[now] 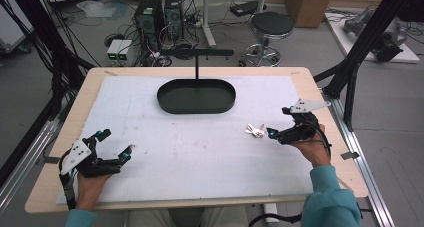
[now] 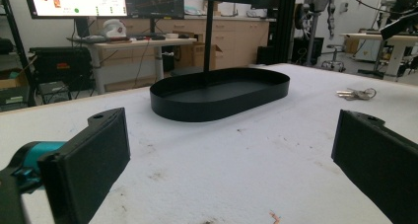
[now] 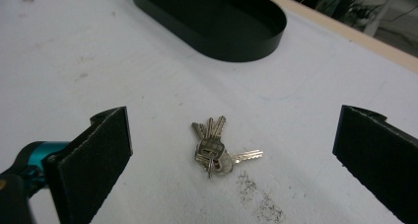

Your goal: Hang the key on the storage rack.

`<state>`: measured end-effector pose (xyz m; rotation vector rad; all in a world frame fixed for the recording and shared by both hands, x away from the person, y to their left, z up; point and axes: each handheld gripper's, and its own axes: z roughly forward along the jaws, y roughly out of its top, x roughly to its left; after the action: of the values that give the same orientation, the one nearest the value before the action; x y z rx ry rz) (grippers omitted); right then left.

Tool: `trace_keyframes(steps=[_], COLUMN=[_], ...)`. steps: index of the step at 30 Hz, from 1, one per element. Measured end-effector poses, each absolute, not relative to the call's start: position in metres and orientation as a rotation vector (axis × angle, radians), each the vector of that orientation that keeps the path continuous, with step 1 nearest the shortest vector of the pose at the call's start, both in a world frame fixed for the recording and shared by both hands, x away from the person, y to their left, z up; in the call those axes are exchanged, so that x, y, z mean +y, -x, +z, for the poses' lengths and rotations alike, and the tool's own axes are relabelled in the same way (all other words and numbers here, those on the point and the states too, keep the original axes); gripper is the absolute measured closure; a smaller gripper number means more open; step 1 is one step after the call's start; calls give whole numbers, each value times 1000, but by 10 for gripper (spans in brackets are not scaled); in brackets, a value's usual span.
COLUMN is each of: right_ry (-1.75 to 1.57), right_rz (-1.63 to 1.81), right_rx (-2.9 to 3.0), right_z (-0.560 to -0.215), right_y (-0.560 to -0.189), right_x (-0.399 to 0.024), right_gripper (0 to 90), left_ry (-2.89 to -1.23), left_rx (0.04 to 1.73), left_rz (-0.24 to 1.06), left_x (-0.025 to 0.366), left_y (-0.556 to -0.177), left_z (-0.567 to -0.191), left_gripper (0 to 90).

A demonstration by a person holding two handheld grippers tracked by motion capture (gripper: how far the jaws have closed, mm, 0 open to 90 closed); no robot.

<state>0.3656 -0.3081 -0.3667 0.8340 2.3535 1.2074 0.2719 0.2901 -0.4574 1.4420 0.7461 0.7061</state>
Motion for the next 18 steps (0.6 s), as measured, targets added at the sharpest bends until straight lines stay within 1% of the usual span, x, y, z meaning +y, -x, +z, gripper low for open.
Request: trace_keyframes(steps=[9,12,18], right_ry=[-840,-830,-847], right_rz=[1040,1035,945], right_rx=[2557,2568,2633], right_z=[-368,-368,-376], right_y=[-387,-390,-398], right_x=[-296,-292,-286], right_gripper=[6,6,6], left_ry=[-1443,-1444,-1442], left_rx=[746,747,747], left_rz=[707,708,704], left_x=[290,290,290], left_y=[-272,-272,-272], left_z=[-457,-457,-457], left_gripper=[17,17,17])
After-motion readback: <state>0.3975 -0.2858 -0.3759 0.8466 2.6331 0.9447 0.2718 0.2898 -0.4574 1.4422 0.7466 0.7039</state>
